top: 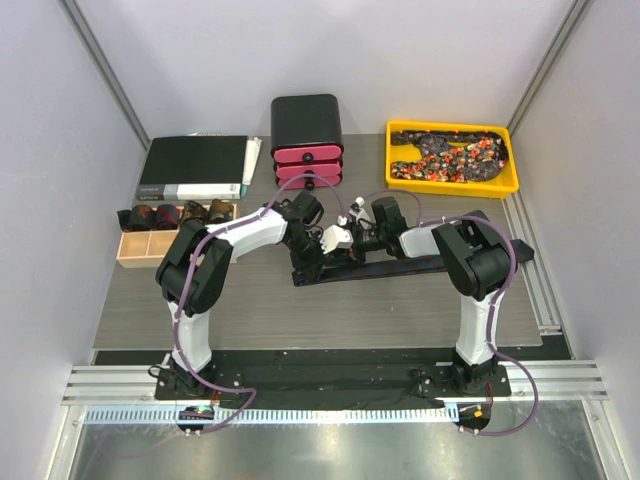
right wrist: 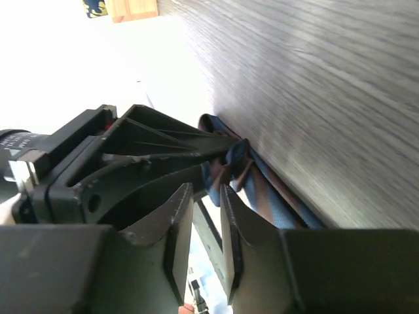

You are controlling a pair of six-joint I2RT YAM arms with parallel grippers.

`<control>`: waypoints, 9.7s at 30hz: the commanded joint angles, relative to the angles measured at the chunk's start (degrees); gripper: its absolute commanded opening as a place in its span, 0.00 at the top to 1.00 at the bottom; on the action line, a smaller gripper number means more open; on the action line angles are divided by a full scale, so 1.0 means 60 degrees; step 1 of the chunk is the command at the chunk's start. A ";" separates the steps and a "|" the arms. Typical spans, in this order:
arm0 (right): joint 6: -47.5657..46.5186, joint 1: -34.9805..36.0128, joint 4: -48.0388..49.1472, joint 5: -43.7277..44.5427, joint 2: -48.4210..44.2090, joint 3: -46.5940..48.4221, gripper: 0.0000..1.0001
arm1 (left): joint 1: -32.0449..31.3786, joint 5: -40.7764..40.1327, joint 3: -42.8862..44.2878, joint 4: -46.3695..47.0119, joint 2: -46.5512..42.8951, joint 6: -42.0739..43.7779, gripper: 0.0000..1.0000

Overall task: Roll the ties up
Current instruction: Roll the tie at the center of the board.

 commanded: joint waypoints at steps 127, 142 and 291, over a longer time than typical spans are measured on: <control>-0.3727 0.0577 -0.5186 0.1413 0.0714 0.2620 0.99 | 0.0176 -0.1168 -0.0931 0.1060 -0.0455 0.1723 0.59; -0.3169 0.0548 -0.5670 0.2116 0.0785 0.2518 0.99 | 0.0175 -0.1976 -0.1195 0.0970 -0.0438 0.1284 0.62; 0.1225 0.0635 0.2241 0.0109 0.1153 0.0423 0.73 | 0.0644 -0.0906 0.0490 -0.1315 0.0909 0.1958 0.65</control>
